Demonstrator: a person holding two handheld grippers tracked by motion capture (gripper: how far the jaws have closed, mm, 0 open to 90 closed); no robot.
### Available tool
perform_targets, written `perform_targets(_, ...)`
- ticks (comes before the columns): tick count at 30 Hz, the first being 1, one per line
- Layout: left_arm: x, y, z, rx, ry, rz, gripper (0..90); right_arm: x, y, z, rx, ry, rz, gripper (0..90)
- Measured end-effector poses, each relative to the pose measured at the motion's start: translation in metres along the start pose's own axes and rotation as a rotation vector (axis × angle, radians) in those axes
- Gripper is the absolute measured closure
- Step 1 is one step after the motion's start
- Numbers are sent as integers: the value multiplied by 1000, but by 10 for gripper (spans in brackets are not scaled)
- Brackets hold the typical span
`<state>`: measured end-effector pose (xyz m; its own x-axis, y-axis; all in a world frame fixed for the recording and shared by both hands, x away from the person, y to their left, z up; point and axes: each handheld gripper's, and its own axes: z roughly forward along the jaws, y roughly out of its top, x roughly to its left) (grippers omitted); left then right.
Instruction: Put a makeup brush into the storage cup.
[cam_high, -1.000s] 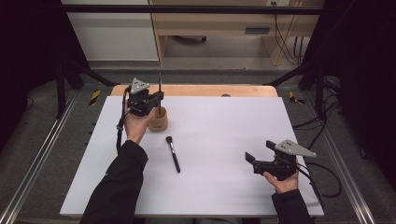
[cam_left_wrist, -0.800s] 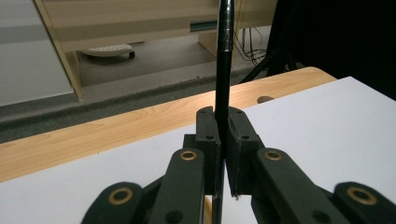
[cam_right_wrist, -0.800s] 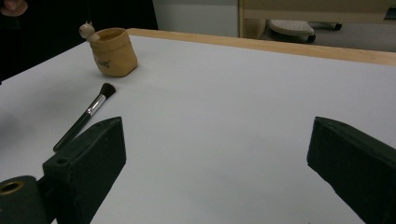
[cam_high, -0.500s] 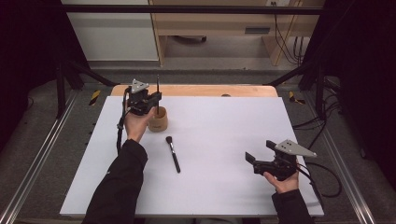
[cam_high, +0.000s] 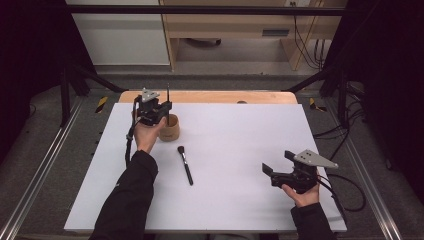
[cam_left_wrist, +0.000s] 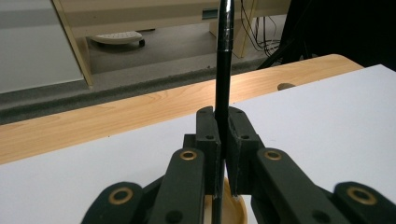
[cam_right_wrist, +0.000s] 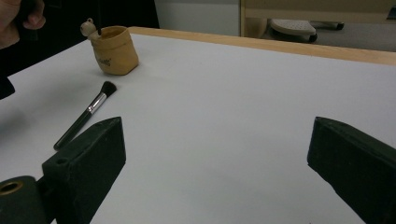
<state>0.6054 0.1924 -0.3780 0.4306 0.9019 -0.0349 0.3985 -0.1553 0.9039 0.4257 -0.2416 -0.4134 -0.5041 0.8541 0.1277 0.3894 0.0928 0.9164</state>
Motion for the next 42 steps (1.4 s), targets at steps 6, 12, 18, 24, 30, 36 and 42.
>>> perform_targets(6,1,-6,5,21,5,7,845,0,0,1,1,2,-4,50)
perform_targets(12,0,-12,8,28,4,5,845,0,0,1,3,2,-6,51)
perform_targets(18,-2,-17,11,43,5,20,845,1,-1,1,3,5,-4,52)
perform_targets(24,-4,-23,13,62,10,20,845,1,-1,1,3,5,-5,53)
perform_targets(30,-3,-28,13,70,6,27,843,1,-1,1,3,5,-4,53)
perform_targets(36,-6,-29,9,72,-20,30,807,1,-1,1,6,6,-4,53)
perform_targets(42,-11,-29,-3,47,-33,41,768,1,0,0,3,3,-4,53)
